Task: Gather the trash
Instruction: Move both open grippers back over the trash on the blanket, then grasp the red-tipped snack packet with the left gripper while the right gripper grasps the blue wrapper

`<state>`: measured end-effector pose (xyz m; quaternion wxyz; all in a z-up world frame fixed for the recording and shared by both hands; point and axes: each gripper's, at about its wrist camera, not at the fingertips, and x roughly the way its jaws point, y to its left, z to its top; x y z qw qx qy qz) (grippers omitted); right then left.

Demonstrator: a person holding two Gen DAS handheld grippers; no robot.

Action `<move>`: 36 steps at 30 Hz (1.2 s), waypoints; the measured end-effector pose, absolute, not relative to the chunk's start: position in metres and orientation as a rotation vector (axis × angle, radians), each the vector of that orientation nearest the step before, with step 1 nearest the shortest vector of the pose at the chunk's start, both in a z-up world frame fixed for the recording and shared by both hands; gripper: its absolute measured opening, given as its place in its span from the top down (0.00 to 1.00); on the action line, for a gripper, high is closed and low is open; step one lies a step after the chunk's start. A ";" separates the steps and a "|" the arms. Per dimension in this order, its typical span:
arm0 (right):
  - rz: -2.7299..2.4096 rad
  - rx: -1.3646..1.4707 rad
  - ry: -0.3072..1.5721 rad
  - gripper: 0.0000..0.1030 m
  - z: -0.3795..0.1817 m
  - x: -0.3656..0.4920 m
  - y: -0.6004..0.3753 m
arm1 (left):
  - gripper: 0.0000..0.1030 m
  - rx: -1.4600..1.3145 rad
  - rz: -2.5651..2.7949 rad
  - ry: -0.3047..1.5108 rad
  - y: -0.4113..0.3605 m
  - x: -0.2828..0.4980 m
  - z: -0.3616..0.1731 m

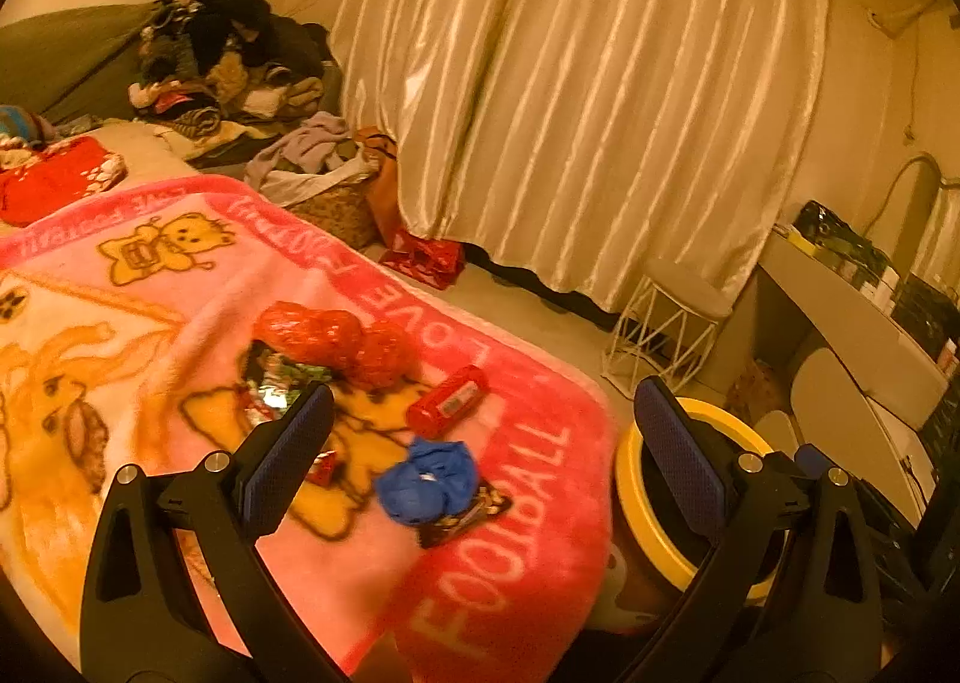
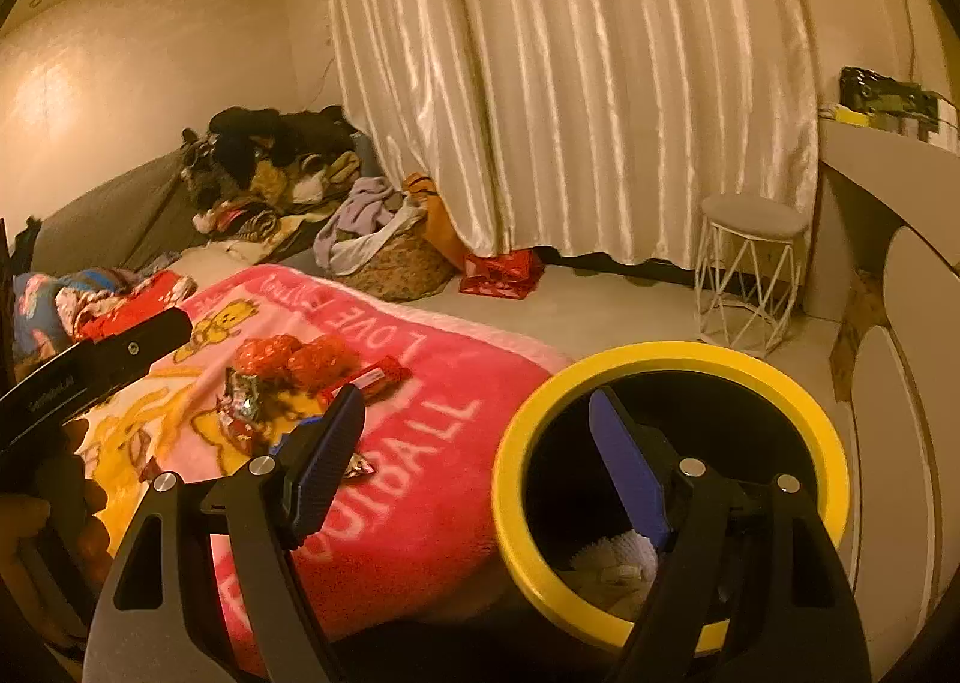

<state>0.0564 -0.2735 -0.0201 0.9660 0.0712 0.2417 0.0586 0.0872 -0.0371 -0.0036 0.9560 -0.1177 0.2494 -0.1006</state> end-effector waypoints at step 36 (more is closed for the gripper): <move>0.372 -0.028 0.670 0.40 -0.056 0.124 -0.154 | 0.11 -0.332 0.022 0.637 0.088 0.067 -0.062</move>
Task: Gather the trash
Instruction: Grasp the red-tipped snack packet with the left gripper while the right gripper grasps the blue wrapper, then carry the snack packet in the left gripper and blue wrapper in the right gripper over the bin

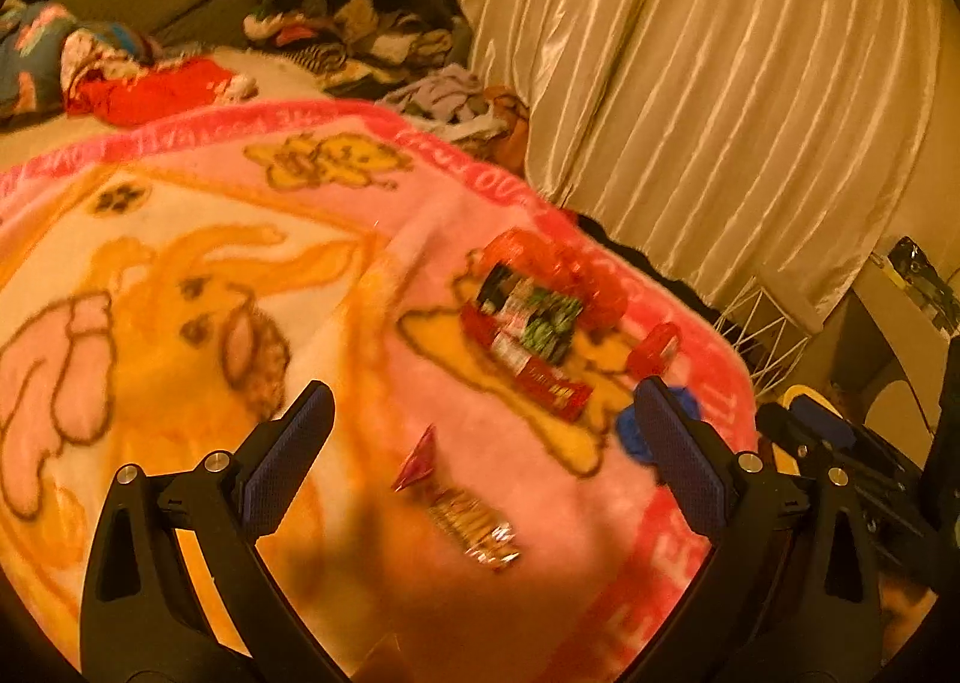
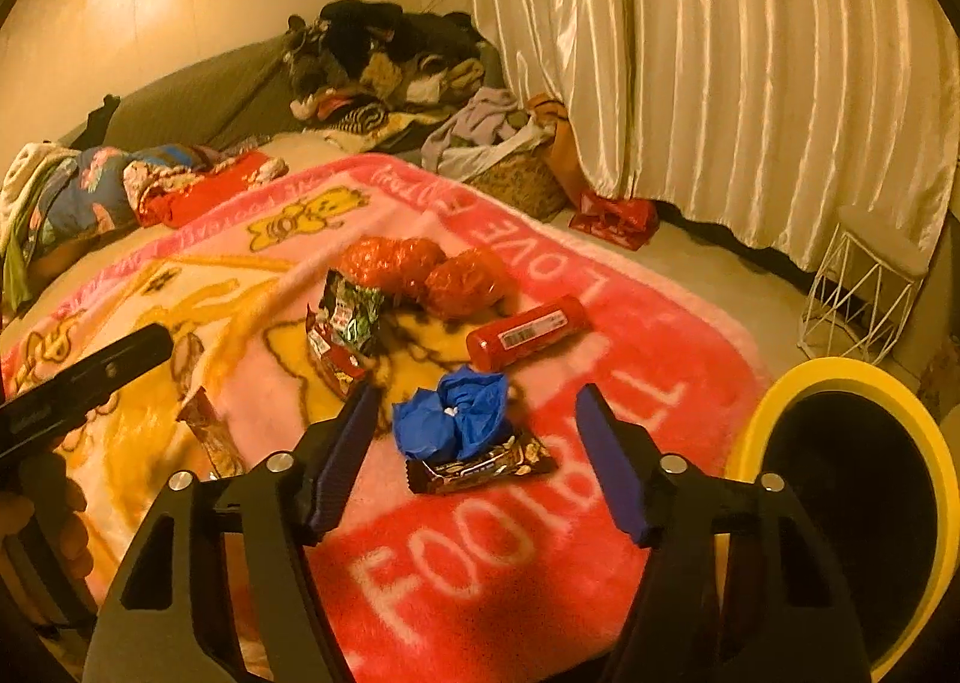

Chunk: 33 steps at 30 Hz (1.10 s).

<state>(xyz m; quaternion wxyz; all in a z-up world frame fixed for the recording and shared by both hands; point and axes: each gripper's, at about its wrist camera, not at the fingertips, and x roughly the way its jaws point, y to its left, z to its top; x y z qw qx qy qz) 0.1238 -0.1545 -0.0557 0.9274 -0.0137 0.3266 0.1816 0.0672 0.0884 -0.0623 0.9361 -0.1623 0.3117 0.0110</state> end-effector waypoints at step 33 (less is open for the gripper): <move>0.429 0.057 0.751 0.98 -0.076 0.154 -0.144 | 0.87 -0.384 -0.086 0.783 0.084 0.076 -0.102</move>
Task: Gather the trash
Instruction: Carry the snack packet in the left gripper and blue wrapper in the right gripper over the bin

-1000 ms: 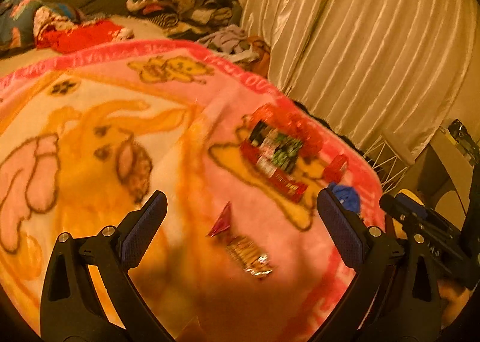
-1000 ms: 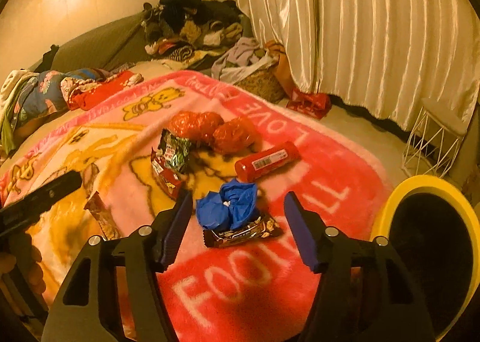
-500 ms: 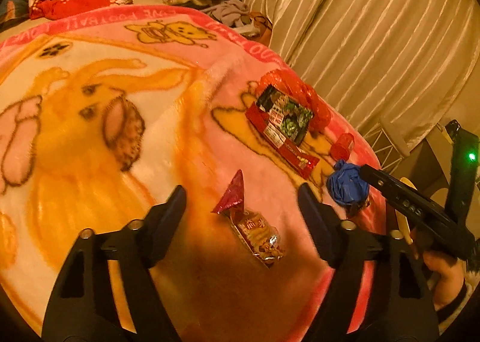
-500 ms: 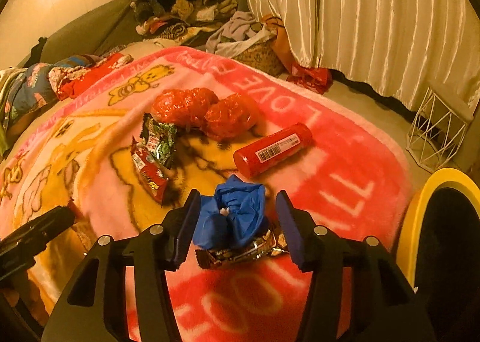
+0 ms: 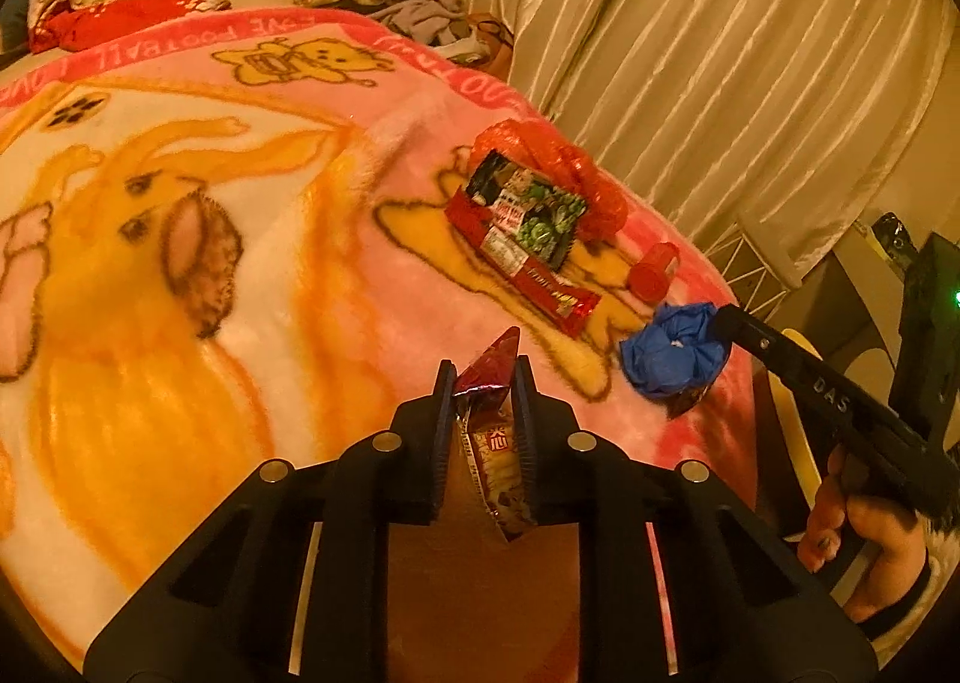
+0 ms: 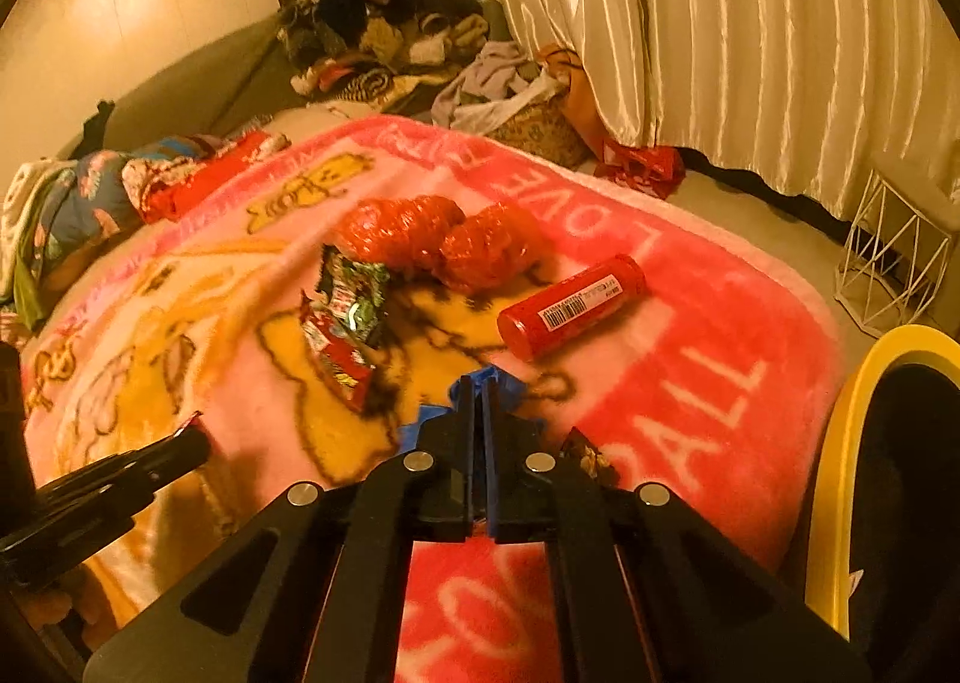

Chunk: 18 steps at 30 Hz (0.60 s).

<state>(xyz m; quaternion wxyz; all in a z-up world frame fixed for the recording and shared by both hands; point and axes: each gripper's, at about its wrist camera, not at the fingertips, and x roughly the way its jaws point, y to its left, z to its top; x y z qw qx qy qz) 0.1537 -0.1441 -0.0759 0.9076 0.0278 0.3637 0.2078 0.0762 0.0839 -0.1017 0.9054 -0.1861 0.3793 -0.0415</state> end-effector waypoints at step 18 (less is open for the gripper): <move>0.520 0.077 0.663 0.98 -0.050 0.107 -0.146 | 0.87 -0.348 -0.138 0.721 0.058 0.072 -0.073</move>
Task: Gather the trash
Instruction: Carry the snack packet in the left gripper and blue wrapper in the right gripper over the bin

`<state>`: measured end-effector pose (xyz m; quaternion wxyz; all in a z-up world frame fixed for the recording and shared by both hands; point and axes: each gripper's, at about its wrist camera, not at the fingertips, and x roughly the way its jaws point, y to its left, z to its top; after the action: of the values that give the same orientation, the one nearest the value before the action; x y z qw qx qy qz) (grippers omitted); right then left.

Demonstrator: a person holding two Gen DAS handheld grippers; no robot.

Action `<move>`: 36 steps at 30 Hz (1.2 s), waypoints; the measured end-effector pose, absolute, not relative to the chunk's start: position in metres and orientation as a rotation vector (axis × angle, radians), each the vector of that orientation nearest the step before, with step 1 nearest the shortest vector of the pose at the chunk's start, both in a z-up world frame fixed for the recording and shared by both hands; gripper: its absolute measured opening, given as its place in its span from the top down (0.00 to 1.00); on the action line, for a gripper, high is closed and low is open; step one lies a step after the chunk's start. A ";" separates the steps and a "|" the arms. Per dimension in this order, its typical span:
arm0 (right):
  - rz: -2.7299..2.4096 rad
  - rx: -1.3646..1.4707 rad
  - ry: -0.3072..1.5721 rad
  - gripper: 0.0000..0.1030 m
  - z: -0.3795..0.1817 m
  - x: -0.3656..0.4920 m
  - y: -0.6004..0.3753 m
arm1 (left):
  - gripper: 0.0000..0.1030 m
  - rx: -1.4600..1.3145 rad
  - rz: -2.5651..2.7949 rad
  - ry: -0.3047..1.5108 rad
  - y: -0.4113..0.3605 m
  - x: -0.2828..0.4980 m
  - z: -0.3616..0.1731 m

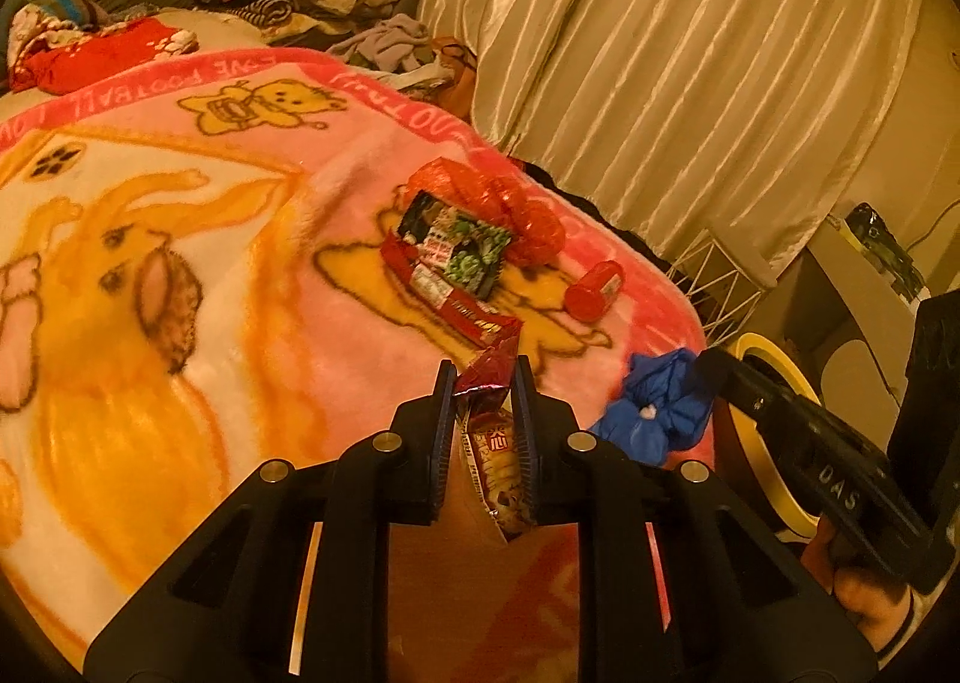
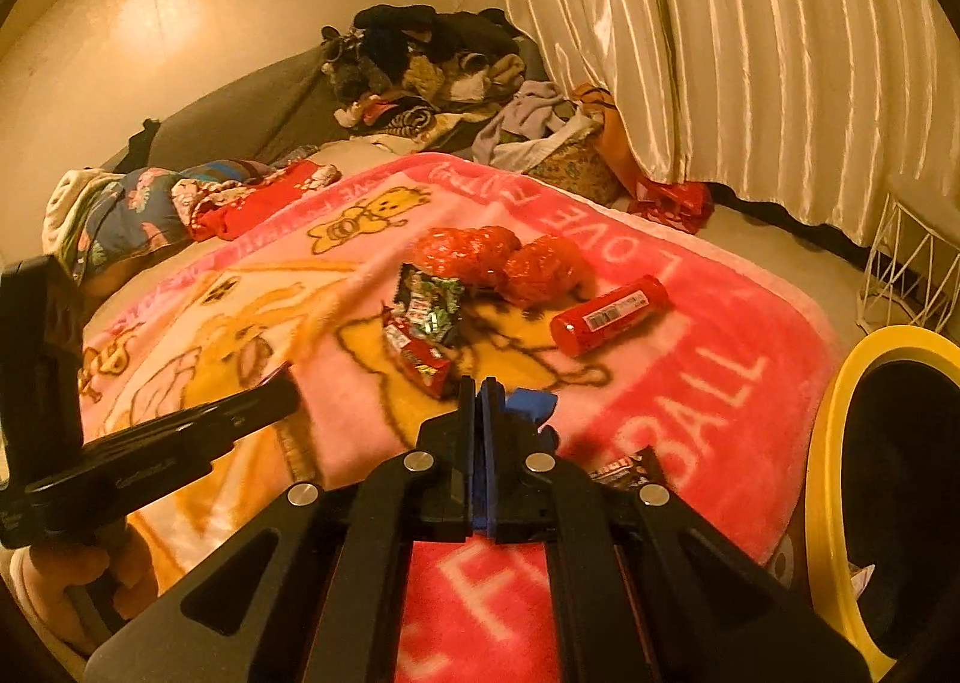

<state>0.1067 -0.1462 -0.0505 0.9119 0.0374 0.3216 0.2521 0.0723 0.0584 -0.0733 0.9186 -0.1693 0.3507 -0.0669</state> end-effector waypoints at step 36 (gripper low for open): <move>0.490 0.155 0.574 0.98 -0.022 0.071 -0.201 | 0.87 -0.257 -0.253 0.669 -0.010 0.065 -0.038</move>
<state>0.0708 -0.2015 -0.0220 0.9266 0.0758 0.2800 0.2392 0.0654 -0.0096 -0.0381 0.9287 -0.1252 0.3263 -0.1236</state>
